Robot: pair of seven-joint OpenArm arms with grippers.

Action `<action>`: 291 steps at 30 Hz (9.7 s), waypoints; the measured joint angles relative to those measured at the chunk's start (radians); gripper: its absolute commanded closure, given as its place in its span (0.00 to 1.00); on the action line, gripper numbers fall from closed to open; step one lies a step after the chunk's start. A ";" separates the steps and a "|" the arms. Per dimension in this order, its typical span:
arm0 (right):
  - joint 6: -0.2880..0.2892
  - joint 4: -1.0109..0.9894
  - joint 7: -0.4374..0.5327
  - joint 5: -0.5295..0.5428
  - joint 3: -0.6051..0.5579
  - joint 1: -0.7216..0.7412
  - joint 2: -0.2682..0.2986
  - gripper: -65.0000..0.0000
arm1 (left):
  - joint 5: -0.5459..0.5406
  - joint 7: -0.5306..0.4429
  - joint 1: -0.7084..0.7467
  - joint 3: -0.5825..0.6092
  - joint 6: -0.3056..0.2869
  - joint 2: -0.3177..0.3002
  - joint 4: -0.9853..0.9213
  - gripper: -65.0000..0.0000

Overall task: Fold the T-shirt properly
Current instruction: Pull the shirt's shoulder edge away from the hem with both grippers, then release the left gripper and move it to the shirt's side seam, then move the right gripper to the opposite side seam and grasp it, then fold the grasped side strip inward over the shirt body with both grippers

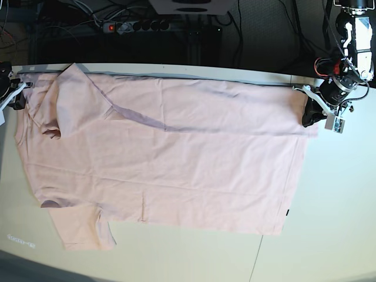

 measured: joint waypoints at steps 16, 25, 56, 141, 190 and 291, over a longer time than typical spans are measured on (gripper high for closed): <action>0.000 0.000 -0.003 -0.021 0.000 -0.003 0.000 1.00 | -0.007 -0.064 0.055 -0.011 -0.002 0.055 0.012 1.00; 0.000 -0.012 0.012 -0.048 0.000 -0.003 0.011 1.00 | -0.019 -0.003 0.064 -0.095 -0.022 0.058 0.024 1.00; 0.000 -0.014 0.040 -0.017 0.000 0.000 0.034 1.00 | -0.141 0.192 -0.501 0.074 -0.013 -0.088 -0.111 0.49; 0.000 -0.016 0.031 -0.014 -0.002 0.000 0.030 1.00 | -0.001 0.042 -1.101 0.215 0.057 0.169 -1.092 1.00; -0.065 -1.183 0.382 -0.281 -0.122 1.095 -0.181 0.47 | 0.004 0.155 -1.106 0.215 -0.014 0.173 -1.093 1.00; 0.005 -0.920 0.169 -0.190 -0.412 1.015 -0.051 1.00 | -0.859 0.925 -1.066 0.217 -0.116 0.038 -1.001 1.00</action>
